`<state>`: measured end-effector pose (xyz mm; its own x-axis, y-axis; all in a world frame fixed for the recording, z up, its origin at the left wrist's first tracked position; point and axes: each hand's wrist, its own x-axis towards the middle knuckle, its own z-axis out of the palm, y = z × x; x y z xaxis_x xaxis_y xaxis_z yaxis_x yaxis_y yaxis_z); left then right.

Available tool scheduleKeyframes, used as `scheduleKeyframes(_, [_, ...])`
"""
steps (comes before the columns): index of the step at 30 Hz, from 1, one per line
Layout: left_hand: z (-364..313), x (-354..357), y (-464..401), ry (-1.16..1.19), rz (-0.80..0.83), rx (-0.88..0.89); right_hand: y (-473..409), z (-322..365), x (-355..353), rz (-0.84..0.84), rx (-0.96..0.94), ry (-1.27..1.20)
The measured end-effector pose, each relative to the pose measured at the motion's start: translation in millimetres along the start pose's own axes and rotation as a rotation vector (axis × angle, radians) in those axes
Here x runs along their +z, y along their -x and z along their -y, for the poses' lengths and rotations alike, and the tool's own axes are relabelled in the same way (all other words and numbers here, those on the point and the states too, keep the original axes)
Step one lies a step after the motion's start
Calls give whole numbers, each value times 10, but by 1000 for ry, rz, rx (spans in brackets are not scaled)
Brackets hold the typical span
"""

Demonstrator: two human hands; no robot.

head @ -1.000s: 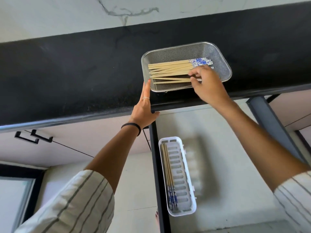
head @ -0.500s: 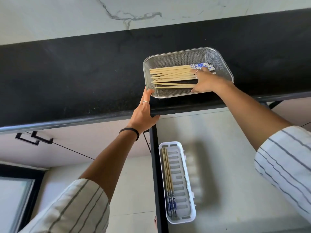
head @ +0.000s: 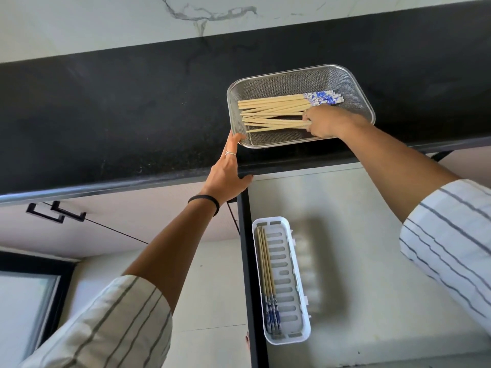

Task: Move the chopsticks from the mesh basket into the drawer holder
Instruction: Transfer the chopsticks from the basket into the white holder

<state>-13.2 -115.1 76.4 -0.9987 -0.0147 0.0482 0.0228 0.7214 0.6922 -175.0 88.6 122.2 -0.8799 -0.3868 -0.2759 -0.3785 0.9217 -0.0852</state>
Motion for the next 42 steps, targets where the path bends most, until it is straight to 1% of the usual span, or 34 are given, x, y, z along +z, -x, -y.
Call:
scheduleKeyframes(4, [1, -20, -10, -6, 8, -24, 38, -36, -100, -14, -26, 75])
scheduleKeyframes(8, [-4, -16, -4, -6, 12, -32, 136, -99, -177, -95, -49, 51])
scheduleKeyframes(10, [-3, -9, 2, 1, 17, -34, 278, -78, -208, -132, -43, -11])
scheduleKeyframes(12, [1, -8, -5, 6, 25, -38, 510, -7, -234, -150, -23, -142])
scheduleKeyframes(14, [7, -7, -9, 23, 33, -45, 840, 88, -193, -144, -21, -337])
scheduleKeyframes(18, [16, -2, -9, 44, 36, -42, 1613, 278, 225, -50, 17, -835])
scheduleKeyframes(22, [14, -16, -31, 68, 51, -31, 2177, 466, 863, 137, 106, -1212])
scheduleKeyframes(24, [30, -15, -23, 69, 57, -29, 2400, 557, 1221, 253, 193, -1344])
scheduleKeyframes(25, [36, -11, -22, 67, 57, -28, 2495, 602, 1384, 311, 258, -1372])
scheduleKeyframes(28, [45, -4, -28, 62, 55, -16, 2681, 739, 1775, 426, 515, -1386])
scheduleKeyframes(30, [66, 3, -39, 61, 52, -15, 2714, 828, 1933, 454, 619, -1365])
scheduleKeyframes(33, [98, 22, -49, 39, 41, -3, 2663, 959, 2058, 472, 666, -1340])
scheduleKeyframes(38, [131, 24, -71, 39, 45, 3, 2430, 1070, 2173, 426, 729, -1279])
scheduleKeyframes(42, [150, 21, -71, 33, 48, 19, 2284, 1149, 2271, 421, 763, -1190])
